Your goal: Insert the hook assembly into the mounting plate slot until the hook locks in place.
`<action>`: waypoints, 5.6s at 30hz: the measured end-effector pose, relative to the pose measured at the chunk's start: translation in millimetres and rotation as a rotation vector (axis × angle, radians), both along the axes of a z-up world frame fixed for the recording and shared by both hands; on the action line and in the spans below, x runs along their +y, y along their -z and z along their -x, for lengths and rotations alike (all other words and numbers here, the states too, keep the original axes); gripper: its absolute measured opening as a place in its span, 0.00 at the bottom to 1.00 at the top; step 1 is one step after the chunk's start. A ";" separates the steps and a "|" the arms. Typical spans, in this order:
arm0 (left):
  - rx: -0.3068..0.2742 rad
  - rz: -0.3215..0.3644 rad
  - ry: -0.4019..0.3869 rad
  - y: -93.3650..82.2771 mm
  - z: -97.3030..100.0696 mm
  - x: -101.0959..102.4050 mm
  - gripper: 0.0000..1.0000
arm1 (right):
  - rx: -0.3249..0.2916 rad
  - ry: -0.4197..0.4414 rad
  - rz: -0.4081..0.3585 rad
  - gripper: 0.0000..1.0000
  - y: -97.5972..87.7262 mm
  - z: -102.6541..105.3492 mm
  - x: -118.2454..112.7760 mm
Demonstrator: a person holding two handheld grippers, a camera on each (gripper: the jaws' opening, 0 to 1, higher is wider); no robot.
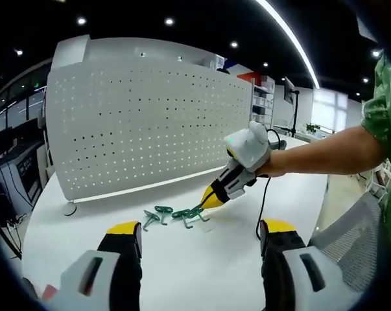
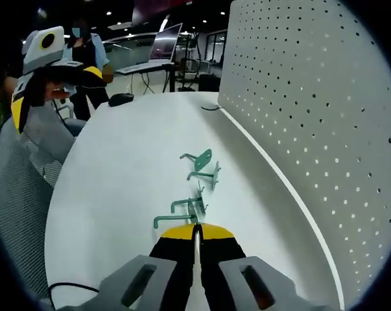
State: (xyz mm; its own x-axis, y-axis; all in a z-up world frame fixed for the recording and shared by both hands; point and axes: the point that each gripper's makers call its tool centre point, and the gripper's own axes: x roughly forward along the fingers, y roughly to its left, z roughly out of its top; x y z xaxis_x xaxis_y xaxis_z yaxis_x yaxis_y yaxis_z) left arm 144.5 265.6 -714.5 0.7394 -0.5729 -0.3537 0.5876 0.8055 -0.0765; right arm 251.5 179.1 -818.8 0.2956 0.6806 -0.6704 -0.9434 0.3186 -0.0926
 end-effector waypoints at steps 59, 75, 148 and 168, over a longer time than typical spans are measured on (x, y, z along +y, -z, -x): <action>-0.378 -0.278 0.281 -46.5 2.5 -24.6 0.40 | 0.308 0.071 -0.137 0.00 -130.6 74.1 41.1; -0.410 -0.324 0.347 -38.8 5.6 -35.2 0.17 | 0.370 0.074 -0.127 0.00 -124.2 86.6 47.5; -0.309 0.036 0.044 -64.0 -9.6 -9.0 0.03 | 0.324 0.298 -0.469 0.00 -154.7 73.4 64.3; -0.334 -0.003 0.006 -67.0 -17.6 -2.9 0.05 | 0.323 0.290 -0.480 0.00 -165.8 80.8 75.3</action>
